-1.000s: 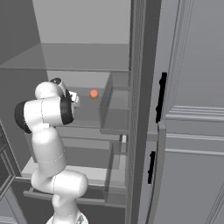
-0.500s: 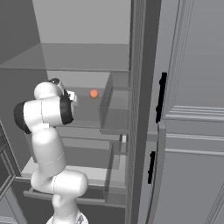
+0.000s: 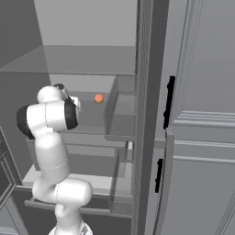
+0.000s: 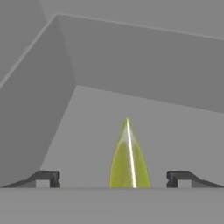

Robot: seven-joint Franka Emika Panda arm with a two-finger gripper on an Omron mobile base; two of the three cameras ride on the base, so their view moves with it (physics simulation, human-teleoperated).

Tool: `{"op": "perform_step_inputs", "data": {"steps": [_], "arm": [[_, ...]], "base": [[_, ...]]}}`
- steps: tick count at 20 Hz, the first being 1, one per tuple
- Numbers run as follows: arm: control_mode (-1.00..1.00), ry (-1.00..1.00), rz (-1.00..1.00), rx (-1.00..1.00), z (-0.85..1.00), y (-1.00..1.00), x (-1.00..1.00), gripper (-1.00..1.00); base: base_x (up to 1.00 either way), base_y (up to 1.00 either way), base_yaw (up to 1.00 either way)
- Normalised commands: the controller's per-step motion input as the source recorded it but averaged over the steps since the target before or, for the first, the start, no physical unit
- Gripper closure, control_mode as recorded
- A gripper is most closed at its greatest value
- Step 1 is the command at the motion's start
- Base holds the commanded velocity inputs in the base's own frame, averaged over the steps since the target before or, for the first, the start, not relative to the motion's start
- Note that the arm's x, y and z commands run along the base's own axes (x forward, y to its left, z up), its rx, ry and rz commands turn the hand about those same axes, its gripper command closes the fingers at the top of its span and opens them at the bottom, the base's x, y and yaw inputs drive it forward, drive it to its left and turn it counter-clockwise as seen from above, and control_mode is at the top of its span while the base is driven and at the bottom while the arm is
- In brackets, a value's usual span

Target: Grab a lemon wedge from the fridge and one ice cube from the ice bowl, and put them in the glass of lemonade.

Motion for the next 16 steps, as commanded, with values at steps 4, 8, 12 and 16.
{"op": "perform_step_inputs", "data": {"steps": [4,8,12,16], "arm": [[-1.00,0.05,0.04,-0.03,-0.37,0.00,0.18,-1.00],[-1.00,0.03,0.00,0.00,-0.08,0.00,-0.13,-1.00],[-1.00,0.00,0.00,0.00,0.00,0.00,-0.45,-1.00],[-1.00,0.00,0.00,0.00,-0.03,0.00,-0.17,-1.00]], "base": [[0.00,0.00,0.00],[0.00,0.00,0.00],[0.00,0.00,0.00],[0.00,0.00,0.00]]}}
